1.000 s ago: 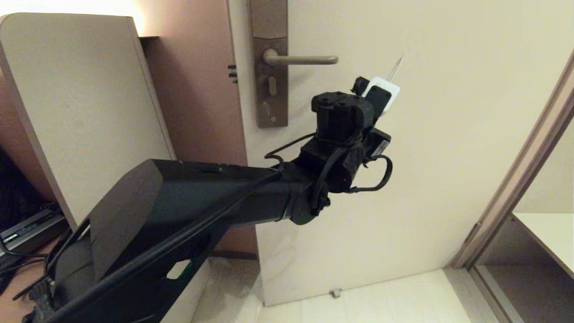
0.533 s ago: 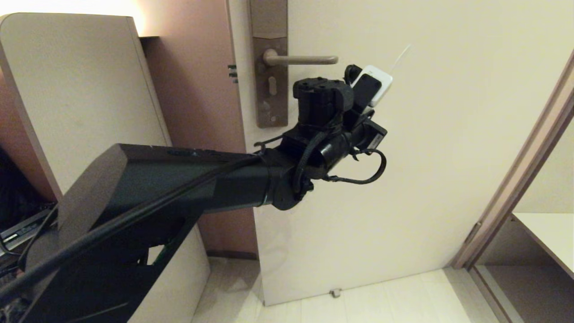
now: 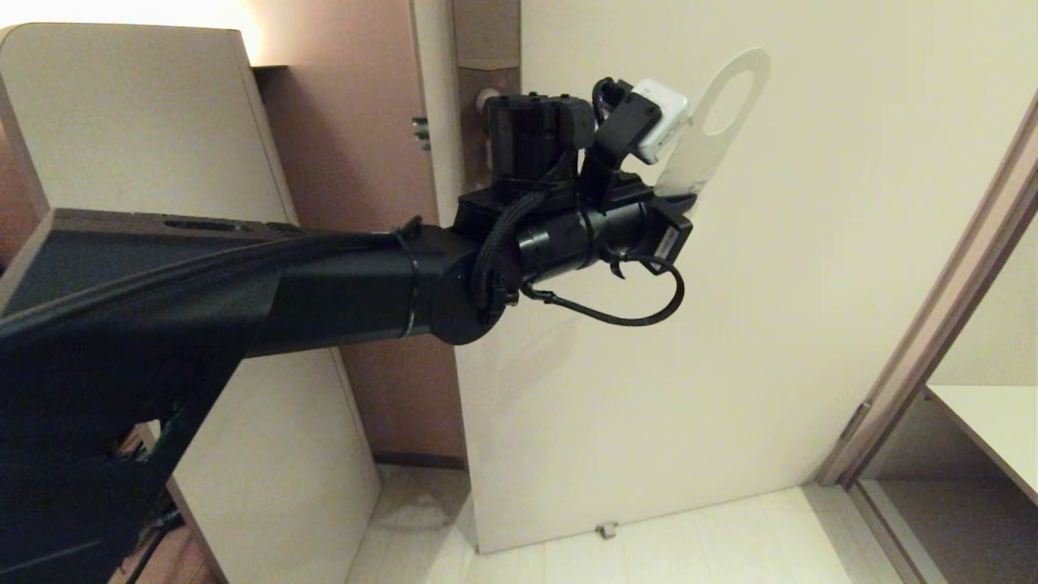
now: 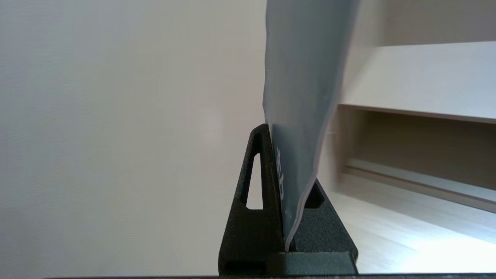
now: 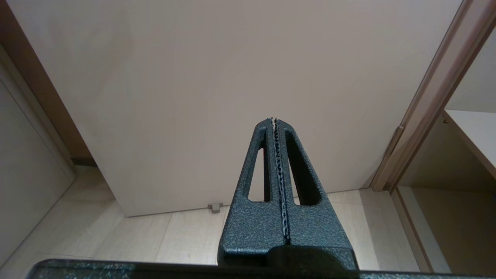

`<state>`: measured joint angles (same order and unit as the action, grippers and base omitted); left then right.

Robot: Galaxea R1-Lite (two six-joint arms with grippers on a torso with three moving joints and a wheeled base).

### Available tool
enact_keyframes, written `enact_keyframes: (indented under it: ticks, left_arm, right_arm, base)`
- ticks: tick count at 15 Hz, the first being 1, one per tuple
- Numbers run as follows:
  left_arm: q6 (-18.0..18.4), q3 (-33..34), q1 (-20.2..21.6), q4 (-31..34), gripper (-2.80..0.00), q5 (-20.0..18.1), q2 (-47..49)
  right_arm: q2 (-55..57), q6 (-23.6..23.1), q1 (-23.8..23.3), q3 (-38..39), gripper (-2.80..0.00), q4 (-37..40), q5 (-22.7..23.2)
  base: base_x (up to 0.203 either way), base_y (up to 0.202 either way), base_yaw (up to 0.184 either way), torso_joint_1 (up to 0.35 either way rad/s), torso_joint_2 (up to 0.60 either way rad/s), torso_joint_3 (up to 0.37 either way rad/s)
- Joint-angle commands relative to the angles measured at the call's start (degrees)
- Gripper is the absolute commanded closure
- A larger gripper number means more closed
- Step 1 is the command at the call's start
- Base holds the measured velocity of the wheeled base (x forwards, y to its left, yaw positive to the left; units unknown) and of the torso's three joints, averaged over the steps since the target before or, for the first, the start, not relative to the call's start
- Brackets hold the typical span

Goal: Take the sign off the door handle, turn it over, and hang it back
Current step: Hand it to the other hand

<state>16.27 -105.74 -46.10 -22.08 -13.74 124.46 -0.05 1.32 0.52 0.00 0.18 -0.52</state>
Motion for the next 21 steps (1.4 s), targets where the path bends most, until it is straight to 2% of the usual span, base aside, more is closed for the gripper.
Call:
enact_keyframes:
  ticks: [1,5,8,9,11,13,16,21]
  left_arm:
    - [-1.41,4.77,0.13,-0.10,0.00,-2.59,-3.84]
    - [-5.76,18.83,0.67,-0.29,0.00,-10.51,-12.52]
    - [-7.27,27.64,1.05,-0.40,0.00,-17.04,-17.60]
    - [-8.10,29.09,1.32,-0.42,0.00,-19.81,-18.77]
    - [-12.11,29.45,1.79,-0.49,0.00,-24.63,-20.19]
    - [-15.17,30.09,1.81,-0.49,0.00,-25.72,-21.51]
    - [-16.48,34.83,2.37,-0.86,0.00,-31.75,-23.54]
    - [-16.84,44.34,2.94,-11.84,0.00,-35.25,-23.76]
  right_arm:
    - [0.05,0.00,0.00,0.00,0.00,-0.01,0.00]
    - [0.05,0.00,0.00,0.00,0.00,-0.01,0.00]
    - [0.05,0.00,0.00,0.00,0.00,-0.01,-0.05]
    - [0.05,0.00,0.00,0.00,0.00,-0.01,0.00]
    - [0.05,0.00,0.00,0.00,0.00,-0.01,0.00]
    - [0.05,0.00,0.05,0.00,0.00,-0.01,0.00]
    - [0.05,-0.39,0.00,0.00,0.00,-0.01,0.13]
    - [0.05,-1.29,0.02,0.00,0.00,0.08,0.67]
  base:
    - [0.000,0.000,0.000,0.000,0.00,0.000]
    - [0.000,0.000,0.000,0.000,0.00,0.000]
    - [0.000,0.000,0.000,0.000,0.00,0.000]
    - [0.000,0.000,0.000,0.000,0.00,0.000]
    - [0.000,0.000,0.000,0.000,0.00,0.000]
    - [0.000,0.000,0.000,0.000,0.00,0.000]
    - [0.000,0.000,0.000,0.000,0.00,0.000]
    - [0.000,0.000,0.000,0.000,0.00,0.000]
